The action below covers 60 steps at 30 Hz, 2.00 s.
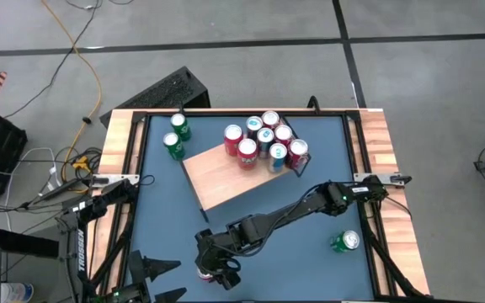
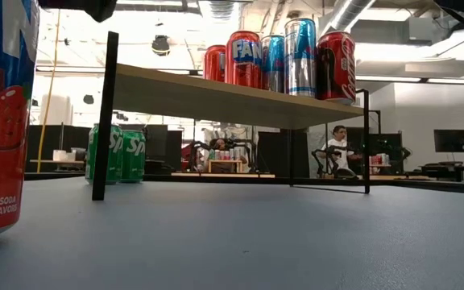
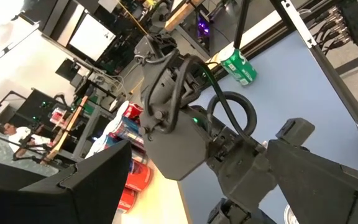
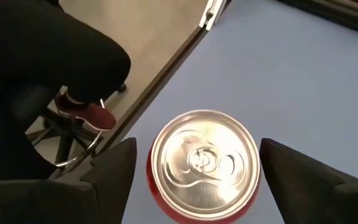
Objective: Place canned beverage on shelf
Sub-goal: Put the red soda can on the shelf aligned with the other red soda cans
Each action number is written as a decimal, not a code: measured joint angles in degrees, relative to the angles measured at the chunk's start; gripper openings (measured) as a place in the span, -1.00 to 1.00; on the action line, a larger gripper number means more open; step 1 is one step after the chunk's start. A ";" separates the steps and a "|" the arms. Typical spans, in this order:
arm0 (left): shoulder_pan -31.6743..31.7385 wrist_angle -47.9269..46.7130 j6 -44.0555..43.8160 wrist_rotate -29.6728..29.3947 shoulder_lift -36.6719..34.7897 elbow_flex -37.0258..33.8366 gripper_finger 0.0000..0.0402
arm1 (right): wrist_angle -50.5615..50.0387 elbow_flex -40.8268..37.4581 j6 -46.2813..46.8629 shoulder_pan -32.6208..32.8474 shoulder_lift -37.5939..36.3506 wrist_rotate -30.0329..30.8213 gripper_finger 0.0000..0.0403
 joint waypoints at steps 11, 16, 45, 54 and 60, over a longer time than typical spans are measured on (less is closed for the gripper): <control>0.00 -0.04 0.00 0.02 0.00 0.00 0.80 | -0.92 -0.01 0.69 -0.07 -0.01 0.06 0.24; 0.00 -0.02 0.00 0.02 0.00 0.00 0.80 | -1.09 0.01 0.69 -0.07 -0.06 1.43 -0.02; -0.34 0.00 -0.60 1.58 0.00 -0.02 0.80 | -27.72 -0.23 7.57 1.44 -9.28 8.26 -0.02; -0.63 0.02 -0.66 1.42 0.00 -0.02 0.80 | -36.09 -0.12 11.85 3.39 -16.94 15.41 -0.02; -0.63 0.04 -0.66 1.35 0.00 -0.02 0.80 | -40.08 0.01 21.96 3.81 -23.74 27.86 0.01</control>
